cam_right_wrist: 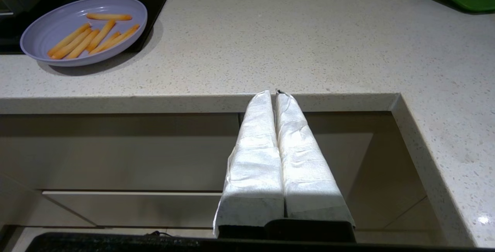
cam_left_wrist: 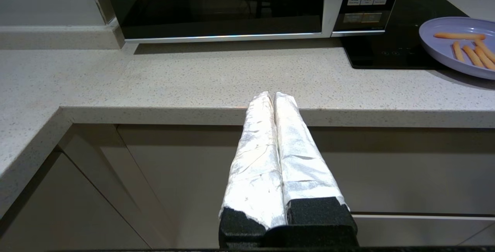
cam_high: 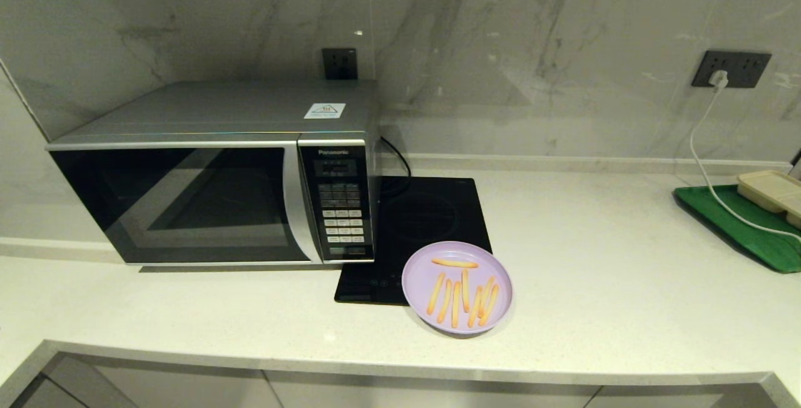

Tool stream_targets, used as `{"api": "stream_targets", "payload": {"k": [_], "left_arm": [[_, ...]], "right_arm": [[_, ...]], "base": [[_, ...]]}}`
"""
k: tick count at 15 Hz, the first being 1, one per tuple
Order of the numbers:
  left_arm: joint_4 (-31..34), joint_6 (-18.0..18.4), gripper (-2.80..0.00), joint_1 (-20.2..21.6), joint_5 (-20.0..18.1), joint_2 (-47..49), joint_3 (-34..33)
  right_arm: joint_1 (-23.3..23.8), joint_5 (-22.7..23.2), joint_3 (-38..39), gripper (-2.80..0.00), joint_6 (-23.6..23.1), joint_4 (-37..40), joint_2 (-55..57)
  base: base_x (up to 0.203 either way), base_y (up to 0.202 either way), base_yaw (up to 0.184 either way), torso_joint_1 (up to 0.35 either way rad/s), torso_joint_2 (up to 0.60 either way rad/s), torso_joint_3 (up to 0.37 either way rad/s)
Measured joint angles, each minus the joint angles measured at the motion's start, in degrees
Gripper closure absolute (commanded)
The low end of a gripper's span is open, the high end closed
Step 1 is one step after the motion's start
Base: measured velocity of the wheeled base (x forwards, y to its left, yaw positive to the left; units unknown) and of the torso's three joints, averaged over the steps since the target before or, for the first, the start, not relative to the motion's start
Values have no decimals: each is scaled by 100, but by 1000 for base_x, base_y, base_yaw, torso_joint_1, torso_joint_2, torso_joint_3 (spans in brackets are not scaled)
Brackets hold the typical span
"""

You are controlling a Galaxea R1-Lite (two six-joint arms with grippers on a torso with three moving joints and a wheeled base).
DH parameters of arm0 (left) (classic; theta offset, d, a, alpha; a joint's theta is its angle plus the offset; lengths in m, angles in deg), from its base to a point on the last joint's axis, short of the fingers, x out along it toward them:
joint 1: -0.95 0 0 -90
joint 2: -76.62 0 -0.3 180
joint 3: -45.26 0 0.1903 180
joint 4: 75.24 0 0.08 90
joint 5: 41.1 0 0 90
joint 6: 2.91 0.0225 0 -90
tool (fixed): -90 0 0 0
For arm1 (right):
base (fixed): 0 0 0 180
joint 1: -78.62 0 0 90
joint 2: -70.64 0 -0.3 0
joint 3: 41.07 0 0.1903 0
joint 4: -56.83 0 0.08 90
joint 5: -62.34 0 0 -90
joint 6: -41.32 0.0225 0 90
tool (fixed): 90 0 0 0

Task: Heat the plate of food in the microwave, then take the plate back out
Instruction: Open the microwave oven

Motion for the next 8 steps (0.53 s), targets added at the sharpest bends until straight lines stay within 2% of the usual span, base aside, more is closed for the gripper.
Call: {"api": "stream_targets", "payload": {"k": [3,6,7,8], "left_arm": [[16,-16,0,-4,-10,0,30],[416,-23,0,-6,-111,45,814],[658,-36,-280,-11,-204,129,1232],[863,-97,-280,-11,-317,299,1639]], "right_arm": [[0,1,0,0,7,-12,0],[0,0,0,0,5,-9,0],[0,2,0,0,7,-9,0],[0,4,0,0,6,-9,0]], "base": [[0,0,0,0,0,0],[0,0,0,0,0,0],[0,0,0,0,0,0],[0,0,0,0,0,0]]}}
